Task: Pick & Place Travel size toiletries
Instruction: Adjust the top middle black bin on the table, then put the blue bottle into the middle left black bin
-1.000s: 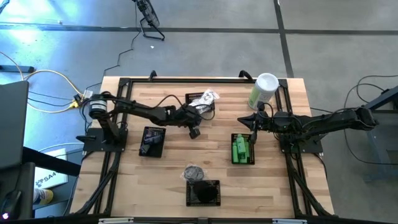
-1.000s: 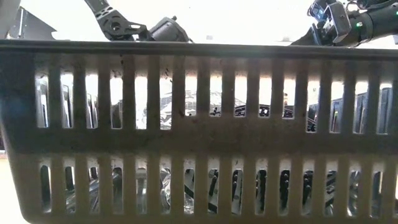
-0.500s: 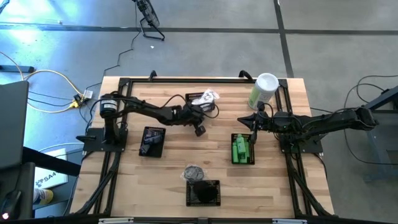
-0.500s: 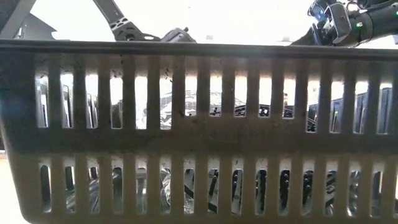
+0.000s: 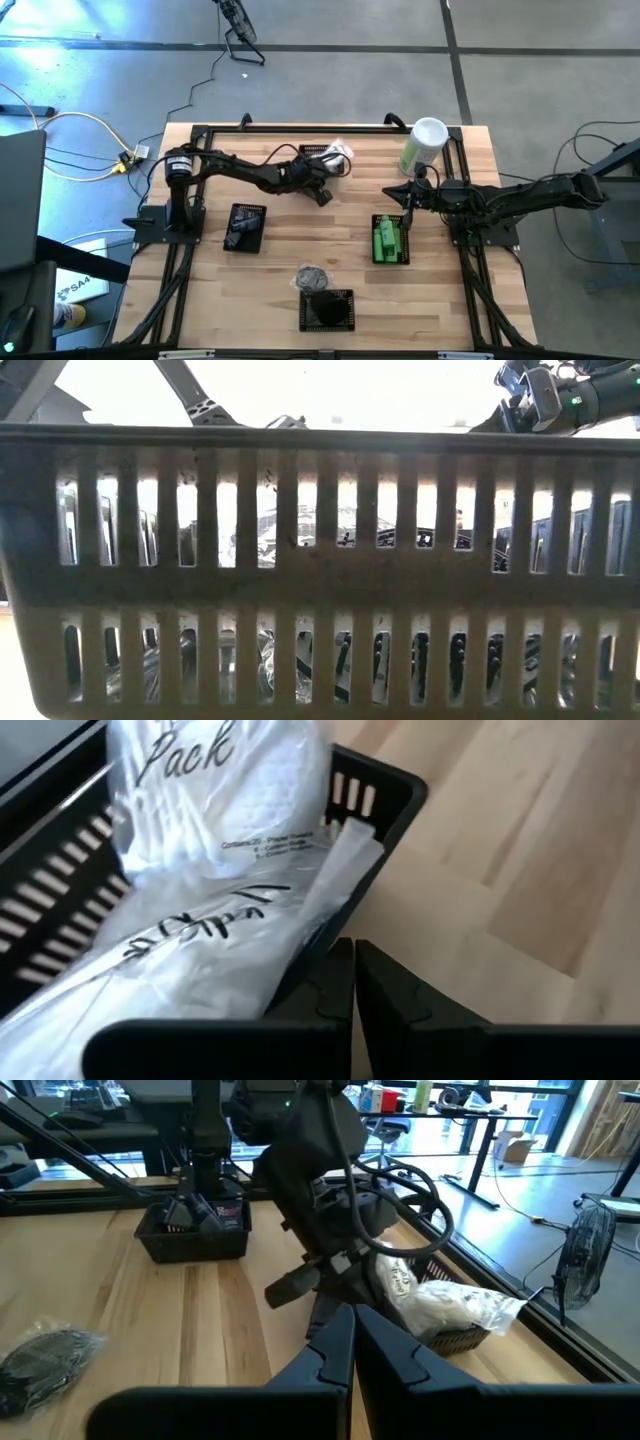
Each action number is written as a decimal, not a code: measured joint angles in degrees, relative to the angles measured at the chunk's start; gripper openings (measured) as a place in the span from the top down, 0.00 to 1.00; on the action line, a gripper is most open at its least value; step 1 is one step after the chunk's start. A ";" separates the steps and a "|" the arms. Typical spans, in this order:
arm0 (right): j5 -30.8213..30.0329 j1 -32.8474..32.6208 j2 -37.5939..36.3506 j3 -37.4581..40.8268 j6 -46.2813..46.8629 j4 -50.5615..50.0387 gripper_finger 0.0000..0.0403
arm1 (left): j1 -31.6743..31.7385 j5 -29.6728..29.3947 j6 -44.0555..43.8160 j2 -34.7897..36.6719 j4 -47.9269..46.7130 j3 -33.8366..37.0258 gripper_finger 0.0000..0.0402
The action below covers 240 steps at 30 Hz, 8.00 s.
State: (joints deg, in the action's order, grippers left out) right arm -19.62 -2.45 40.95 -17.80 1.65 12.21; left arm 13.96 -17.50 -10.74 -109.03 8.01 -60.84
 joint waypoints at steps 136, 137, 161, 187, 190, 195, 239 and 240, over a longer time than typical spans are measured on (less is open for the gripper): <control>0.07 0.02 0.00 0.00 0.02 -1.31 0.99 | -4.20 4.48 -8.80 19.10 -24.47 4.11 0.60; 0.07 0.02 0.00 0.00 0.02 -1.31 0.99 | -4.20 4.48 -9.12 19.10 -24.48 4.11 0.57; 0.28 0.01 0.00 0.00 -0.36 -1.31 0.99 | -4.24 14.11 -15.13 19.11 -24.48 4.11 0.35; 0.26 0.01 0.00 0.00 -0.46 -1.68 0.99 | -9.98 9.04 -33.69 19.15 -20.01 4.11 0.35; 0.26 -0.01 0.00 0.00 -0.46 -1.68 0.99 | -10.76 7.28 -33.70 19.15 -18.33 4.11 0.35; 0.24 0.01 0.00 0.00 -0.46 -1.68 0.99 | -10.76 6.55 -34.50 17.85 -21.91 1.01 0.35; 0.07 0.02 0.00 0.02 -1.75 -3.54 0.99 | -9.42 -4.70 -43.21 0.02 -45.05 -14.88 0.35; 0.07 0.01 0.00 0.02 -1.75 -3.57 0.99 | -9.42 -4.74 -43.12 0.02 -45.07 -14.88 0.35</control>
State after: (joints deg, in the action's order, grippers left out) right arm -19.55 -2.44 40.95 -17.78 -0.10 8.64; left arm 4.54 -22.24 -53.87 -109.01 -37.06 -75.72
